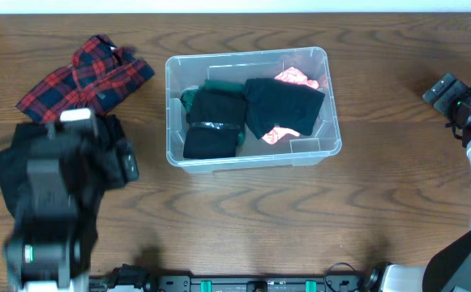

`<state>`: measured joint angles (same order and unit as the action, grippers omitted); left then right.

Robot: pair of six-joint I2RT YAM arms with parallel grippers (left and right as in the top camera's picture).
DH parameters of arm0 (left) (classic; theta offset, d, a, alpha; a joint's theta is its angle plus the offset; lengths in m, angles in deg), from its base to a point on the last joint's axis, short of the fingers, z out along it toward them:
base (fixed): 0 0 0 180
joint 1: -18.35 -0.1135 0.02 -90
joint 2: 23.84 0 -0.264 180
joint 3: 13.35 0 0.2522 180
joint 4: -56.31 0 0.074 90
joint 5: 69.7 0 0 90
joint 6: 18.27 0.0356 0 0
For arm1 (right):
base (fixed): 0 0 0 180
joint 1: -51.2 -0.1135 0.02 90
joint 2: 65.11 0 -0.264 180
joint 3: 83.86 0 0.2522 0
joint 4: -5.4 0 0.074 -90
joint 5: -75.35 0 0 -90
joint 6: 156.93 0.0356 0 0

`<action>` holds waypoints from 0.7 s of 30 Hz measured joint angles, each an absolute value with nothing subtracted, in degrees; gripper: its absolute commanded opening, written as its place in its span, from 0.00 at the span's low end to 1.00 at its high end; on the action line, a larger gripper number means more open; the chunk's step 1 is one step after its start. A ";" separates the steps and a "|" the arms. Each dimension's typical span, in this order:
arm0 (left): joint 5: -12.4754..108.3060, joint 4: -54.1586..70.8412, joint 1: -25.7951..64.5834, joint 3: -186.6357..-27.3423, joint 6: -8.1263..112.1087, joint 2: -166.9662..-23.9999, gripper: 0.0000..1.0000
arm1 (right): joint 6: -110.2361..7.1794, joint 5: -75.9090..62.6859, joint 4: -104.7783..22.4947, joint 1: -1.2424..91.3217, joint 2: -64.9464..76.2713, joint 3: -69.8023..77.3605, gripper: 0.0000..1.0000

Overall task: Pack container
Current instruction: 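Retract the right gripper to rest and reach the left gripper left, then grasp the black garment on the left with the left gripper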

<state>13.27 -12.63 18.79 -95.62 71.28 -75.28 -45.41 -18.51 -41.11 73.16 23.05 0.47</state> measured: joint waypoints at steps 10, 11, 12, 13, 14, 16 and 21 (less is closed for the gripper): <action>14.15 -14.12 18.79 -97.96 71.30 -94.16 0.98 | -45.41 -18.53 -41.11 73.16 23.05 0.47 0.99; 14.02 -14.09 18.79 -97.96 71.30 -95.08 0.98 | -45.41 -18.53 -41.13 73.16 23.05 0.47 0.99; 13.75 -14.12 18.79 -97.96 71.30 -96.35 0.98 | -45.41 -18.53 -41.11 73.16 23.05 0.47 0.99; 13.43 -14.12 18.79 -97.96 71.30 -97.44 0.98 | -45.41 -18.53 -41.11 73.16 23.05 0.47 0.99; 12.70 -14.23 18.77 -97.98 71.32 -98.97 0.98 | -45.41 -18.53 -41.11 73.16 23.05 0.47 0.99; 11.55 -14.36 18.60 -97.98 71.30 -101.57 0.98 | -45.41 -18.53 -41.11 73.16 23.05 0.47 0.99; 8.57 -13.79 17.42 -97.98 71.32 -108.98 0.98 | -45.41 -18.53 -41.11 73.16 23.05 0.47 0.99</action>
<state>8.57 -13.79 17.42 -97.98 71.32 -108.98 -45.41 -18.53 -41.11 73.16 23.05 0.47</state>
